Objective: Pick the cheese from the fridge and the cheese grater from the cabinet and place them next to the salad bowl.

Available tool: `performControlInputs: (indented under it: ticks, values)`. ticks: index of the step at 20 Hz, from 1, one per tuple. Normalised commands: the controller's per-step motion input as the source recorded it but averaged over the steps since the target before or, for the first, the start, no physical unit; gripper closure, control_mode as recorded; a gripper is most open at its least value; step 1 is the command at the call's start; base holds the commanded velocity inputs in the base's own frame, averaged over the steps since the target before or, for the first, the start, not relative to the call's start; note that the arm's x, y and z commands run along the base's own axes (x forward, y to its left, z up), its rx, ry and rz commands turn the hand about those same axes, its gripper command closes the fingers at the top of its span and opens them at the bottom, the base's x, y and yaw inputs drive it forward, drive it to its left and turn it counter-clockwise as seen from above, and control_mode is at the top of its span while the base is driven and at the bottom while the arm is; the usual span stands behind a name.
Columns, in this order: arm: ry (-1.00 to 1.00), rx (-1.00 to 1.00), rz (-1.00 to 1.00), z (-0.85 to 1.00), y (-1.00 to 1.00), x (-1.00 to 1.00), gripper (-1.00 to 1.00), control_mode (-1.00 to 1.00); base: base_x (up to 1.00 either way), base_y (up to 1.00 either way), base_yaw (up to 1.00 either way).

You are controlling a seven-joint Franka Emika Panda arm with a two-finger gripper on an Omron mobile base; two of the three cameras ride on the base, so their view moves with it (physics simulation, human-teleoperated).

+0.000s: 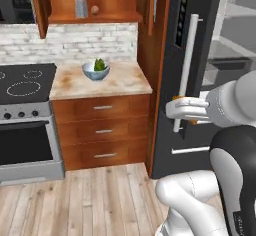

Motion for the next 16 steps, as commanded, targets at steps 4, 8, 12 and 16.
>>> performControlInputs:
  ticks: [4,8,12,16]
  values:
    - [0.00,0.00,0.00,0.00,0.00,0.00,1.00,1.00,1.00,0.91,-0.62]
    - [0.00,0.00,0.00,0.00,0.00,0.00,1.00,1.00,1.00,1.00,-0.51]
    - [0.00,0.00,0.00,0.00,0.00,0.00,1.00,1.00,0.97,0.94,-0.38]
    - [0.00,0.00,0.00,0.00,0.00,0.00,1.00,1.00,0.83,0.52,-0.24]
